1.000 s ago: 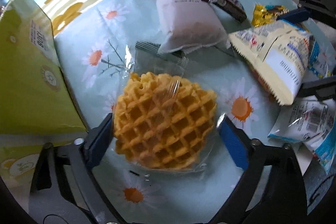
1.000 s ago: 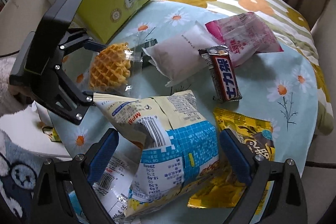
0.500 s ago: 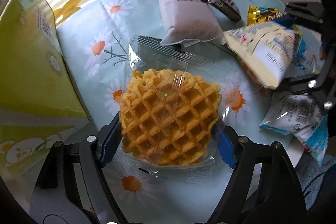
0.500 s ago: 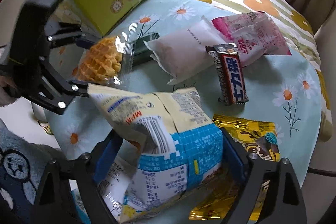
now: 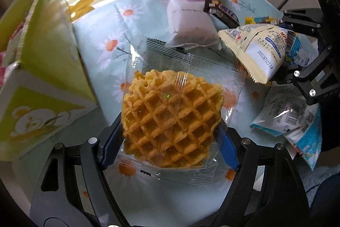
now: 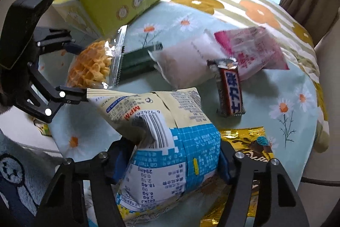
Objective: Organize snacks
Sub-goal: 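Grasp the waffle packet with the left tool while the right tool grasps the blue-white chip bag, then carry both snacks into the yellow box and open both tools to release them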
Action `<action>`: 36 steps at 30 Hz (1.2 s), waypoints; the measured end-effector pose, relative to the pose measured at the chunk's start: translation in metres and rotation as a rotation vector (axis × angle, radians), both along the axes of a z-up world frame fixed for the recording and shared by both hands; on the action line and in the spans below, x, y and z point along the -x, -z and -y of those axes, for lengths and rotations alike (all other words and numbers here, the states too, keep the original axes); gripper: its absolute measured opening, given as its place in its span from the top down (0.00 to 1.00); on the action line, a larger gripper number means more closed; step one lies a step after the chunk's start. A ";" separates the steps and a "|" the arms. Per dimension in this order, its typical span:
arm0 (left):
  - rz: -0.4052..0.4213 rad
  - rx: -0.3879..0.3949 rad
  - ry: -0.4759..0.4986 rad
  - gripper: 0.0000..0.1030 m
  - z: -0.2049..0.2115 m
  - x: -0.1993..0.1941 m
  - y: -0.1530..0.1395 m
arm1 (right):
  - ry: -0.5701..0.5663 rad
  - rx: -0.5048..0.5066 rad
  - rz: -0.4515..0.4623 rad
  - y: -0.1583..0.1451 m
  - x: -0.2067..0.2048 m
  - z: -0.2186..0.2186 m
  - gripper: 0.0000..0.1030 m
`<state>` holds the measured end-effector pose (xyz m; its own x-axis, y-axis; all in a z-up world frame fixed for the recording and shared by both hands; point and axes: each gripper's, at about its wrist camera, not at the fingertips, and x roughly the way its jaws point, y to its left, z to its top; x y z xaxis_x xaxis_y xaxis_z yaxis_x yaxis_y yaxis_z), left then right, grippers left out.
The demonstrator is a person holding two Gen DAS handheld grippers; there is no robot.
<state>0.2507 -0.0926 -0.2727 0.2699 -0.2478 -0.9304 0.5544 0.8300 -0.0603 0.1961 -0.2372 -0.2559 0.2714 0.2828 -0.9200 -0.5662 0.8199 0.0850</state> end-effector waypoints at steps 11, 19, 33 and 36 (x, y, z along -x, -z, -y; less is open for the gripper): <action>0.096 0.033 -0.099 0.26 -0.012 0.020 -0.053 | 0.044 -0.093 0.075 -0.062 0.009 -0.001 0.39; 0.155 0.131 -0.224 0.26 -0.048 0.031 -0.111 | 0.059 -0.127 0.171 -0.117 0.009 -0.021 0.39; 0.262 0.111 -0.390 0.26 -0.188 -0.040 -0.169 | 0.122 -0.213 0.248 -0.177 -0.045 -0.132 0.39; 0.247 0.084 -0.406 0.26 -0.217 -0.060 -0.161 | 0.149 -0.224 0.243 -0.178 -0.064 -0.166 0.39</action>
